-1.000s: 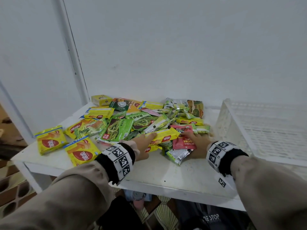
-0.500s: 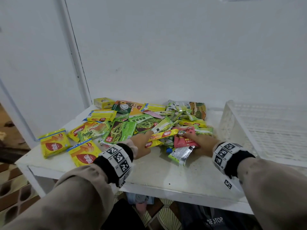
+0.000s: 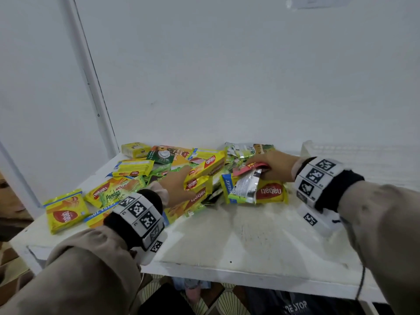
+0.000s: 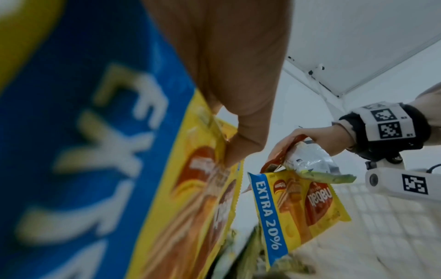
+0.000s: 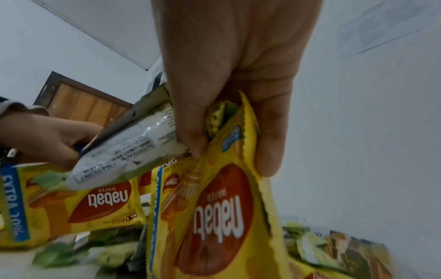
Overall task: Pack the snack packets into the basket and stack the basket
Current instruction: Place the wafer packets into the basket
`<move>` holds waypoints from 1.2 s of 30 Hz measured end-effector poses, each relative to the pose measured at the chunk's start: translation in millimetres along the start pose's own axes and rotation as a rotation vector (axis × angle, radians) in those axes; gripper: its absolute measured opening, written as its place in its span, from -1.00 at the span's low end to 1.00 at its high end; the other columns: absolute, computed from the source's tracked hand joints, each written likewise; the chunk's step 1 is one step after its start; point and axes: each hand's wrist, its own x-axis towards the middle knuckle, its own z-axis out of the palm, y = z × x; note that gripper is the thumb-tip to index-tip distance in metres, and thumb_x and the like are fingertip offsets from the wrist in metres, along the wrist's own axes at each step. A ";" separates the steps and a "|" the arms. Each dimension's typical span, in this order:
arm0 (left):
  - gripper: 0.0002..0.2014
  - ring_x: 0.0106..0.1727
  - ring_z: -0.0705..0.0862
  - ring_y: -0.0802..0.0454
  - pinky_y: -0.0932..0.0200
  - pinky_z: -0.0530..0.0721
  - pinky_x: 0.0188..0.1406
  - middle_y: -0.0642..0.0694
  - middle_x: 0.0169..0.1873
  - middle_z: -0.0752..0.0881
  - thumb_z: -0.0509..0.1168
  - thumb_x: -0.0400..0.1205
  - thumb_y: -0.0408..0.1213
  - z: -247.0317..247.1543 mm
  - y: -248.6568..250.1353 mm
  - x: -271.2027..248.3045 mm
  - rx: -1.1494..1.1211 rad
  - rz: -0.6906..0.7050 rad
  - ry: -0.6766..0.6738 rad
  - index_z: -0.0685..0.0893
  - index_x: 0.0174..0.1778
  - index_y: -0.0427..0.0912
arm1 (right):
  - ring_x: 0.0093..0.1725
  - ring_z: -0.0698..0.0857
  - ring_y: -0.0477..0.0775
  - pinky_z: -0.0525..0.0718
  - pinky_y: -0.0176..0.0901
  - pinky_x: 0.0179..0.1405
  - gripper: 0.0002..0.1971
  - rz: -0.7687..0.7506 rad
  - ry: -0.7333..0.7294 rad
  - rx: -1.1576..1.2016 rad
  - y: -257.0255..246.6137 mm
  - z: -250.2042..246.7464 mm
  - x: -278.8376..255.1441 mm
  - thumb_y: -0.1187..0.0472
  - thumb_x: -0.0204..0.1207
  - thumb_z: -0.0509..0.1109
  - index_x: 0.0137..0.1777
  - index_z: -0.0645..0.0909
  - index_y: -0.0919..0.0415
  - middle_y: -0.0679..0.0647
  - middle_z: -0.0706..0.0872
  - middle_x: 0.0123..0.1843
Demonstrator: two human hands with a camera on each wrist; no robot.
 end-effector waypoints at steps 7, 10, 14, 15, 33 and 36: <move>-0.45 -0.09 0.65 -0.23 -0.04 0.59 -0.13 -0.31 -0.04 0.67 0.34 0.52 -0.23 -49.6 20.0 5.3 -0.083 0.085 0.184 0.33 0.41 -0.20 | 0.09 0.64 0.06 0.58 -0.46 -0.26 -0.60 -0.022 0.142 0.042 7.2 -54.5 -14.3 0.35 0.52 0.29 0.36 0.53 0.11 0.12 0.67 0.23; -0.45 -0.08 0.63 -0.22 -0.03 0.58 -0.12 -0.29 -0.03 0.66 0.35 0.52 -0.22 -65.0 40.0 9.7 -0.117 0.122 0.235 0.34 0.41 -0.18 | 0.10 0.69 0.16 0.74 0.08 -0.03 -0.61 -0.021 0.217 0.071 16.7 -77.7 -29.9 0.32 0.51 0.31 0.32 0.55 0.06 0.12 0.69 0.20; -0.42 -0.04 0.62 -0.22 0.05 0.51 -0.14 -0.27 0.00 0.66 0.35 0.48 -0.08 -76.1 81.4 15.6 -0.162 0.212 0.291 0.37 0.38 -0.17 | -0.03 0.65 0.02 0.66 -0.47 -0.29 -0.59 0.018 0.286 0.079 40.8 -103.0 -53.7 0.36 0.50 0.28 0.34 0.54 0.06 0.00 0.65 0.07; -0.35 -0.03 0.63 -0.23 0.01 0.54 -0.11 -0.27 -0.01 0.67 0.31 0.39 0.00 -77.8 91.6 16.5 -0.174 0.235 0.300 0.37 0.38 -0.16 | -0.06 0.63 -0.01 0.61 -0.56 -0.37 -0.58 0.035 0.293 0.076 45.3 -107.7 -59.2 0.37 0.50 0.27 0.34 0.54 0.05 -0.02 0.64 0.04; -0.53 -0.03 0.59 -0.12 0.09 0.53 -0.07 -0.12 -0.01 0.61 0.37 0.50 -0.15 -18.4 347.6 119.0 -0.046 0.583 0.087 0.41 0.29 -0.16 | 0.16 0.65 0.06 0.64 -0.07 0.14 -0.57 0.358 0.096 0.013 269.3 -124.4 -172.9 0.36 0.50 0.35 0.35 0.54 0.03 0.04 0.68 0.24; -0.49 -0.03 0.54 -0.11 0.10 0.47 -0.09 -0.13 -0.01 0.55 0.35 0.53 -0.15 7.4 384.4 135.3 0.031 0.602 0.002 0.37 0.34 -0.21 | 0.14 0.56 -0.08 0.48 -0.28 0.08 -0.53 0.385 0.007 -0.039 304.8 -106.7 -181.0 0.35 0.50 0.33 0.41 0.49 0.04 -0.02 0.62 0.27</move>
